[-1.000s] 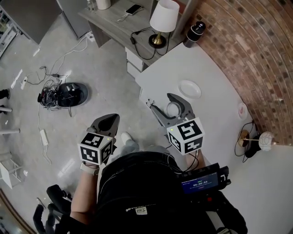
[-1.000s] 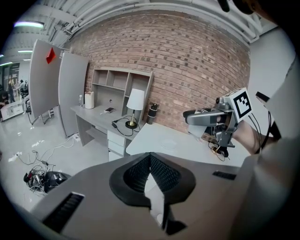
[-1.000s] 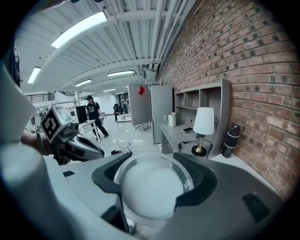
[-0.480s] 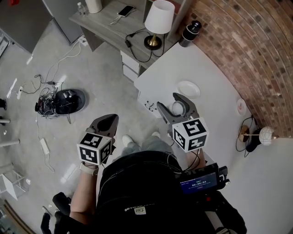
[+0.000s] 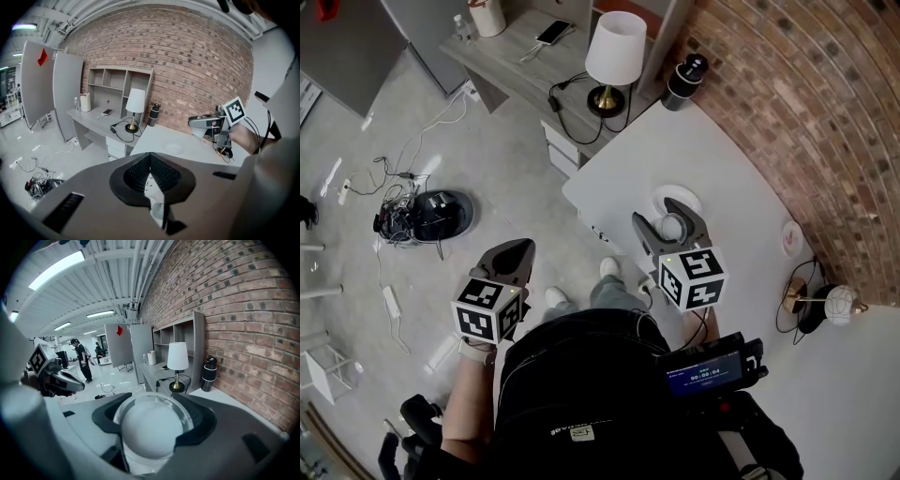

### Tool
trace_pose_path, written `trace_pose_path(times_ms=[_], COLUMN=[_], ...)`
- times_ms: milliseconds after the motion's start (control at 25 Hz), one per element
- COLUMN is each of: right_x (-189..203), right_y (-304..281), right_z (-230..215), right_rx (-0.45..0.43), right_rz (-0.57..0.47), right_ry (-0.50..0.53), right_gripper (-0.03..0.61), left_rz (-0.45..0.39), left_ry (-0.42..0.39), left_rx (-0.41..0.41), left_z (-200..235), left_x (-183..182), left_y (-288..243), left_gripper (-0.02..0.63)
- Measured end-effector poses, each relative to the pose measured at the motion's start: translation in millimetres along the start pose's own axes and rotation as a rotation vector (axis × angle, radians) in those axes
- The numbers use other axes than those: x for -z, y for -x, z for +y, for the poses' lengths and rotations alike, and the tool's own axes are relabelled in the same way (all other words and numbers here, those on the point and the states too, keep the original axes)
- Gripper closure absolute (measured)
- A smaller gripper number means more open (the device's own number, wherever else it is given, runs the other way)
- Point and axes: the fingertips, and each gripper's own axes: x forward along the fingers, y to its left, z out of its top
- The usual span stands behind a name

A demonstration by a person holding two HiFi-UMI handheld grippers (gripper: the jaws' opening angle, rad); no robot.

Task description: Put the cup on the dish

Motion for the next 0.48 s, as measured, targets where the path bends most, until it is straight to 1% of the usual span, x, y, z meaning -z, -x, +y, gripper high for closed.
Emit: trace_pose_path(times_ms=[280,480], right_x=[8.9,16.9], right_y=[-18.0,-33.6], right_z=[-52.8,-78.5], right_rx=[0.031,0.055], right_rz=[0.021,0.040], right_ry=[-0.006,0.023], right_gripper=[0.301,0.301], left_rz=[0.006,0.025], left_ry=[-0.009,-0.004], left_rx=[-0.035,-0.059], left_z=[-6.6,-9.2], left_x=[-24.8,-32.2], left_y=[-26.2,-37.5], left_gripper=[0.607,0.607])
